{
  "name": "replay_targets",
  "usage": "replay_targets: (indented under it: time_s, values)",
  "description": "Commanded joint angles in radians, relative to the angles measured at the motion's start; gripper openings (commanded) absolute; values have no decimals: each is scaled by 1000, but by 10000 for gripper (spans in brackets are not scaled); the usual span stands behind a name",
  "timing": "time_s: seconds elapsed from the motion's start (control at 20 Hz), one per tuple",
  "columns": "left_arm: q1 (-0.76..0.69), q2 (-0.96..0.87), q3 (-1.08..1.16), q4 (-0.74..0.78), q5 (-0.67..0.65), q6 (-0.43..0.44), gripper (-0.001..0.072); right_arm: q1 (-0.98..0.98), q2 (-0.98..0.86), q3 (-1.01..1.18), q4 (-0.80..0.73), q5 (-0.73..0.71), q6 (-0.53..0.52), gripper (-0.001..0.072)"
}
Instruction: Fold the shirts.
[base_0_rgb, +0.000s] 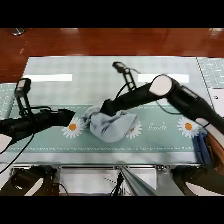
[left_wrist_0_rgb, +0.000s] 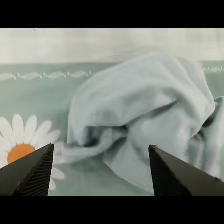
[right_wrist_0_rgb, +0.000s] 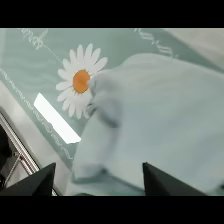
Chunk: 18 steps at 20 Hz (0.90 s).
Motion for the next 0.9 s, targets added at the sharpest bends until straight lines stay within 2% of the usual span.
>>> replay_targets:
  time_s: [0.0, 0.15, 0.2, 0.3, 0.4, 0.5, 0.55, 0.75, 0.85]
  values:
    - [9, -37, 0, -33, -140, -7, 705, -222, 53, 42, 0, 156, -35, 617]
    - [108, -51, -30, -16, -257, -31, 704, -571, 206, -14, -237, 252, 8, 616]
    - [145, -51, -71, -80, -259, -25, 704, -694, 267, -82, -287, 252, 19, 614]
    - [177, -60, -207, -361, -208, 109, 704, -911, 381, -270, -267, 205, 22, 612]
    - [161, -85, -344, -642, -98, 266, 704, -1048, 468, -471, -152, 170, -15, 611]
    - [117, -127, -419, -826, 14, 412, 704, -1066, 505, -620, -40, 134, -60, 610]
    - [87, -153, -425, -868, 68, 460, 704, -1054, 504, -669, 8, 123, -81, 609]
    - [-80, -298, -402, -948, 290, 545, 704, -977, 489, -713, 37, 96, -91, 609]
    - [-153, -380, -360, -1044, 342, 653, 704, -938, 487, -713, 35, 84, -87, 609]
